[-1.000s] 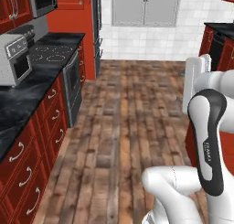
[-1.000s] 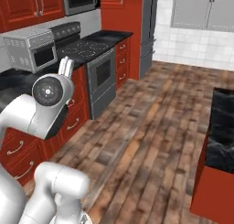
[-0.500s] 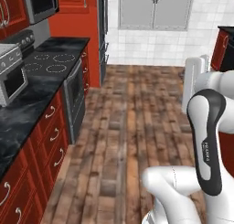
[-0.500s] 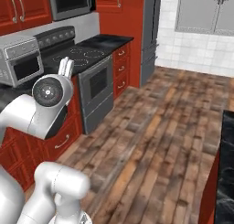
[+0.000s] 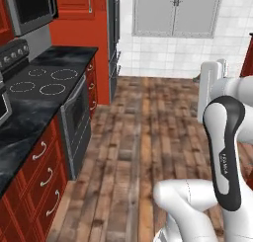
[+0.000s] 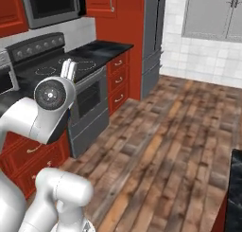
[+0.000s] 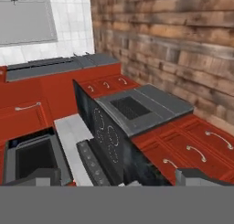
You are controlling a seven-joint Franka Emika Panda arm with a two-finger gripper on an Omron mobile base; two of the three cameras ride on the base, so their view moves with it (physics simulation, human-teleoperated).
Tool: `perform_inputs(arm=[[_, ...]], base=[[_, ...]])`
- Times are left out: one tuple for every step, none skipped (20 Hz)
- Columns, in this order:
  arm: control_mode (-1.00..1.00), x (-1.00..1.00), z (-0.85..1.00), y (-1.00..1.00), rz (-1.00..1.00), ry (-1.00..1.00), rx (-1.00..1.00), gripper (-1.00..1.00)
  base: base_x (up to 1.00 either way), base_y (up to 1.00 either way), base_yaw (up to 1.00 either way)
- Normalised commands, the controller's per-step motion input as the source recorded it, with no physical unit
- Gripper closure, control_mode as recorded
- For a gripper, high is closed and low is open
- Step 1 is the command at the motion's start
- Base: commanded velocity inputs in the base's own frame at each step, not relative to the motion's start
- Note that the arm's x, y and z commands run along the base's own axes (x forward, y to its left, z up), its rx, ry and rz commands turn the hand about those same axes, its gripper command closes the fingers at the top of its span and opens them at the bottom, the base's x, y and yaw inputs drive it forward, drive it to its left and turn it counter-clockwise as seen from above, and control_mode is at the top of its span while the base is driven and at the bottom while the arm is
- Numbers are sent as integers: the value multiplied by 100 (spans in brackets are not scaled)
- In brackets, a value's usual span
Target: Retrieve the tupperware and aluminum foil from the cabinet and place them on the dining counter near the plate with carrot and bell pepper to prepare for storing leftovers.
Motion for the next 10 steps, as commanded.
perform_inputs(arm=[[100, 0, 0, 0, 0, 0, 0, -100], [100, 0, 0, 0, 0, 0, 0, -100], [100, 0, 0, 0, 0, 0, 0, -100], [100, 0, 0, 0, 0, 0, 0, -100], [100, 0, 0, 0, 0, 0, 0, -100], [100, 0, 0, 0, 0, 0, 0, -100], [100, 0, 0, 0, 0, 0, 0, -100], [100, 0, 0, 0, 0, 0, 0, -100], [100, 0, 0, 0, 0, 0, 0, -100], [100, 0, 0, 0, 0, 0, 0, -100]], base=[[100, -24, 11], [100, -24, 12], [100, -24, 14], [100, -24, 17], [100, -24, 18], [100, -27, 19], [100, -36, 21], [100, -37, 21], [100, -42, 22], [100, -44, 24]])
